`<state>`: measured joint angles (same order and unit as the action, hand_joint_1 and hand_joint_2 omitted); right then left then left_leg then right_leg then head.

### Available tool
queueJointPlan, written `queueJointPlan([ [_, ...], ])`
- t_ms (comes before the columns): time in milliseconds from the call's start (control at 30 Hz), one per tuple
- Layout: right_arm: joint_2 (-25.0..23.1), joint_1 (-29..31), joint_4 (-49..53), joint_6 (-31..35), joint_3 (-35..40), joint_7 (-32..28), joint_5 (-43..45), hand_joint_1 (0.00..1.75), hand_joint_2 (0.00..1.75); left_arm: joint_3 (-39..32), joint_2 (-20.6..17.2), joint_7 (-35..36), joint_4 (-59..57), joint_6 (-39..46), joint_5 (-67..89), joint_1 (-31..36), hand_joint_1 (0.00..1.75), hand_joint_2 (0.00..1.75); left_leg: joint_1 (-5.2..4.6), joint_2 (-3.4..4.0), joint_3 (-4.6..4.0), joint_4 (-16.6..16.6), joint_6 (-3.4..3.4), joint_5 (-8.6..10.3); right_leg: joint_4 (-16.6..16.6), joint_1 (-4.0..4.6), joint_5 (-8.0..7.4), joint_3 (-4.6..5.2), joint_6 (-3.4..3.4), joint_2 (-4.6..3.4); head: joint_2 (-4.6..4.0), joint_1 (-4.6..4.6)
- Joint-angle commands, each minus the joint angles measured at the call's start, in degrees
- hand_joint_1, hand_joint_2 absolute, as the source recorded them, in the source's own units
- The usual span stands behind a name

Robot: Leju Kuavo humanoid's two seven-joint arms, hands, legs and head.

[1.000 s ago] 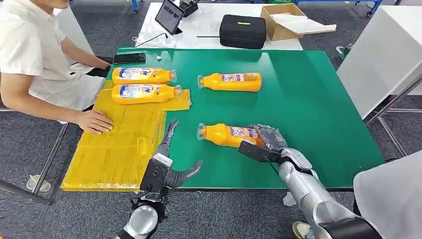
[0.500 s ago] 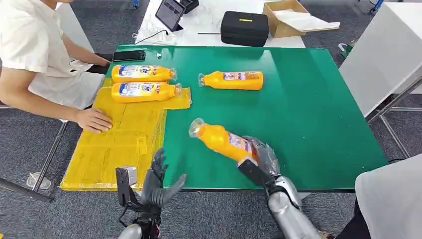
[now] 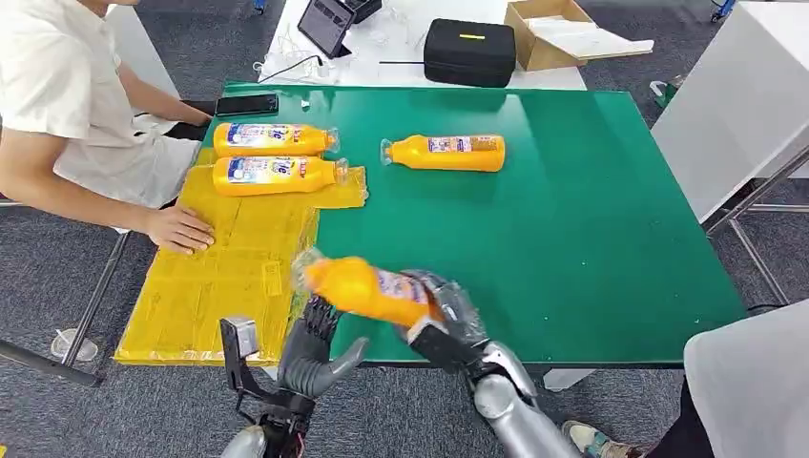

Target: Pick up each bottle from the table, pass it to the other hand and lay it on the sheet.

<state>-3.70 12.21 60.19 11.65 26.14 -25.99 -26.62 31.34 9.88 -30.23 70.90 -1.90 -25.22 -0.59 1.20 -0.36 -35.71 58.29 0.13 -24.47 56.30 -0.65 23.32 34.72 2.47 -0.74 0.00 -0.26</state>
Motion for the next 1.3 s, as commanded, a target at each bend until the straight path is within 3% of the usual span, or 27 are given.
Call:
queueJointPlan([
  [33,-1.5,5.1,-8.3,-1.2,5.5,-0.4,-0.2,1.75,1.75,0.9,-1.6,-0.2,-0.4,-2.5,0.7,1.9,0.00,1.75,-0.04,0.04,0.27,-0.1,0.06,-0.04,0.0,0.00,0.05,-0.25,-0.12,0.07,0.00,0.00],
  [300,-5.0,6.5,-12.3,-2.9,9.8,-2.2,1.3,1.75,1.75,-1.3,0.1,0.1,-1.4,-3.3,1.0,2.9,0.00,1.75,-0.03,0.10,0.14,0.0,0.04,-0.05,0.0,0.00,0.03,-0.11,-0.13,-0.03,0.00,0.02],
  [533,-3.6,5.1,-6.3,-5.1,13.9,-1.6,3.7,1.75,1.75,-4.8,1.8,-2.2,-5.5,0.6,1.4,4.6,0.00,1.75,-0.01,-0.04,-0.01,0.0,0.04,-0.01,0.0,0.01,0.03,0.00,-0.06,0.08,0.00,0.02],
  [933,-3.6,6.2,-7.3,-6.3,14.4,-1.7,7.1,1.75,1.75,-5.1,2.9,-4.6,-8.1,3.1,1.8,6.8,0.00,1.75,-0.04,-0.08,-0.04,0.0,0.04,0.01,0.0,-0.03,0.03,0.01,-0.07,0.12,0.02,0.02],
  [967,-3.5,6.3,-7.5,-6.4,14.2,-1.7,7.5,1.75,1.75,-5.2,2.9,-4.6,-8.1,2.7,1.4,6.9,1.55,1.75,-0.05,-0.05,0.06,0.0,0.05,-0.02,0.0,-0.03,0.05,-0.08,-0.10,0.12,0.00,0.02],
  [1167,-3.4,6.4,-7.5,-6.5,14.1,-1.7,7.6,1.75,1.75,-5.2,2.9,-4.6,-8.0,2.6,1.4,6.9,1.55,1.75,-0.04,-0.06,0.04,0.0,0.05,-0.01,0.0,-0.02,0.05,-0.05,-0.08,0.10,0.02,0.02],
  [1200,-3.4,6.4,-7.5,-6.5,14.1,-1.7,7.6,1.75,1.75,-5.2,2.9,-4.6,-8.0,2.6,1.4,6.9,1.75,1.75,-0.03,-0.06,-0.01,0.0,0.05,0.00,0.0,-0.01,0.03,-0.02,-0.07,0.10,0.00,0.02],
  [1300,-3.6,6.6,-8.2,-7.1,13.1,-1.6,9.2,1.75,1.75,-6.1,2.9,-4.0,-6.3,0.0,-1.9,6.2,1.75,1.75,-0.02,-0.04,-0.04,0.0,0.04,0.00,0.0,-0.01,0.02,0.02,-0.06,0.07,0.02,0.02],
])
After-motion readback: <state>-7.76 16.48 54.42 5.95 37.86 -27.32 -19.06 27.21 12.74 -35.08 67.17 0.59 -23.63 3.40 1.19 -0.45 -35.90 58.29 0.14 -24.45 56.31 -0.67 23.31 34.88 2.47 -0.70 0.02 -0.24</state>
